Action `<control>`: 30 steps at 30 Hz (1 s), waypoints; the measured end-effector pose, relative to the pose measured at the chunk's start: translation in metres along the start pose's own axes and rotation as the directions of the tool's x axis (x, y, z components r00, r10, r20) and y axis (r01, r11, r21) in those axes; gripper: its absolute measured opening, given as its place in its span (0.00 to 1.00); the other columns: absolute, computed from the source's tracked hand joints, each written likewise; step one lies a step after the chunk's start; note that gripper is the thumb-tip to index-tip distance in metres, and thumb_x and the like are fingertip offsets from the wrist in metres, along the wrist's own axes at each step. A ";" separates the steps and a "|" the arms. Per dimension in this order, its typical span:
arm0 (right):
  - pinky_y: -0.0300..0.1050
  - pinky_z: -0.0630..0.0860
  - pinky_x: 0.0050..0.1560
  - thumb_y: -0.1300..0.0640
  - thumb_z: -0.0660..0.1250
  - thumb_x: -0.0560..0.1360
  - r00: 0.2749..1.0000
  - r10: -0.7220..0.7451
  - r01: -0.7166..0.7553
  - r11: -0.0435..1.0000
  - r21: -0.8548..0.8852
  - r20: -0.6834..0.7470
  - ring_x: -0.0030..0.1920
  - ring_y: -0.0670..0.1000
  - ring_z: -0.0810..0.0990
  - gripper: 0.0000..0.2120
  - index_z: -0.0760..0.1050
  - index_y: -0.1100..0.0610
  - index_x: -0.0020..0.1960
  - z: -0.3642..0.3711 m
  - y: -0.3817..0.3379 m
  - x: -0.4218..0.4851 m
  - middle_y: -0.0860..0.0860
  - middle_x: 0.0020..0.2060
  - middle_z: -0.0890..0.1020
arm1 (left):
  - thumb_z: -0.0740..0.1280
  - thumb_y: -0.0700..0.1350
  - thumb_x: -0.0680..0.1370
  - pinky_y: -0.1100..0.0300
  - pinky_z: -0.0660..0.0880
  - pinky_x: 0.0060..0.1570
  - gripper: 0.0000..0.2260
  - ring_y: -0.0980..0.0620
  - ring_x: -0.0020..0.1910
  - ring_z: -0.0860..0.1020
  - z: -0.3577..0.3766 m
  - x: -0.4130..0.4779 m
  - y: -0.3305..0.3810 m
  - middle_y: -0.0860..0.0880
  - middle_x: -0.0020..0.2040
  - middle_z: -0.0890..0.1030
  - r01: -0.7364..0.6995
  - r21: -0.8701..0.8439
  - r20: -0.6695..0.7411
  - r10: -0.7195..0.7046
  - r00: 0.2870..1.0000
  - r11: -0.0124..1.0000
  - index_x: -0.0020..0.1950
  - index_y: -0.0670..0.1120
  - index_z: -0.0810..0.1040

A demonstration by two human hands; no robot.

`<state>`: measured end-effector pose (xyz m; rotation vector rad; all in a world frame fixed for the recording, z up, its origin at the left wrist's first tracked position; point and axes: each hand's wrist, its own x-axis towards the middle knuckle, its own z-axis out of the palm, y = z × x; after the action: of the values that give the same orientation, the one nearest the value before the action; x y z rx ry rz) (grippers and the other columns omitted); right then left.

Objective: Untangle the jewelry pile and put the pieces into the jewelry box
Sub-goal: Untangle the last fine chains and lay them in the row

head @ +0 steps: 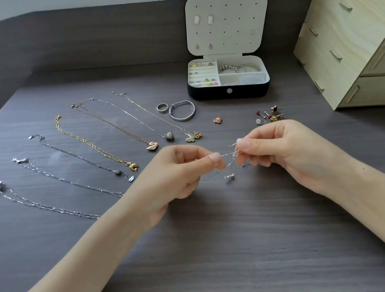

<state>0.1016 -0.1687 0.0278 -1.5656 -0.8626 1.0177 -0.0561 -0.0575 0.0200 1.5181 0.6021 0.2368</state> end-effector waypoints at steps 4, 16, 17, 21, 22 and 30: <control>0.34 0.65 0.29 0.55 0.71 0.68 0.998 0.023 -0.026 0.998 -0.049 -0.062 0.29 0.45 0.72 0.08 0.79 0.60 0.35 0.003 -0.001 -0.002 0.52 0.30 0.82 | 0.72 0.48 0.68 0.63 0.51 0.25 0.05 0.53 0.26 0.55 0.004 0.000 -0.002 0.49 0.25 0.60 -0.106 0.048 -0.043 0.108 0.993 0.993 0.36 0.48 0.81; 0.37 0.66 0.26 0.56 0.72 0.65 0.983 0.153 -0.129 0.969 0.210 -0.101 0.28 0.46 0.70 0.06 0.79 0.60 0.35 0.010 0.001 -0.005 0.50 0.26 0.76 | 0.68 0.55 0.73 0.71 0.60 0.38 0.07 0.58 0.36 0.65 0.005 0.001 -0.016 0.55 0.38 0.71 -0.512 0.765 0.119 0.696 0.708 0.390 0.41 0.56 0.85; 0.37 0.68 0.26 0.55 0.71 0.64 0.982 0.177 -0.154 0.956 0.249 -0.073 0.28 0.46 0.71 0.07 0.80 0.59 0.36 0.010 0.000 -0.005 0.50 0.27 0.76 | 0.68 0.55 0.73 0.71 0.60 0.39 0.07 0.57 0.37 0.65 0.005 0.002 -0.017 0.55 0.38 0.72 -0.501 0.778 0.117 0.696 0.709 0.379 0.41 0.57 0.85; 0.36 0.72 0.26 0.54 0.71 0.62 0.974 0.227 -0.208 0.916 0.343 -0.014 0.30 0.45 0.75 0.08 0.80 0.59 0.37 0.008 -0.001 -0.006 0.51 0.30 0.79 | 0.67 0.55 0.73 0.66 0.65 0.44 0.08 0.55 0.41 0.70 0.008 0.003 -0.021 0.55 0.43 0.76 -0.493 0.783 0.113 0.693 0.712 0.378 0.40 0.55 0.84; 0.36 0.72 0.26 0.54 0.71 0.62 0.976 0.217 -0.197 0.920 0.340 -0.021 0.30 0.45 0.75 0.09 0.80 0.59 0.38 0.008 -0.002 -0.006 0.51 0.31 0.79 | 0.67 0.54 0.73 0.65 0.65 0.47 0.08 0.55 0.44 0.72 0.009 0.002 -0.021 0.55 0.45 0.76 -0.498 0.771 0.103 0.693 0.713 0.397 0.39 0.54 0.83; 0.36 0.69 0.24 0.57 0.70 0.61 0.992 0.121 -0.105 0.956 0.273 -0.043 0.30 0.46 0.73 0.07 0.79 0.60 0.34 0.007 -0.007 -0.010 0.51 0.30 0.79 | 0.63 0.38 0.70 0.60 0.77 0.42 0.06 0.47 0.44 0.79 0.011 0.001 -0.007 0.43 0.40 0.81 -0.265 -0.336 -0.093 0.248 0.964 0.904 0.33 0.45 0.74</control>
<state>0.0912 -0.1734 0.0358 -1.4155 -0.5708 1.1153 -0.0513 -0.0673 0.0118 1.2468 0.3709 0.5562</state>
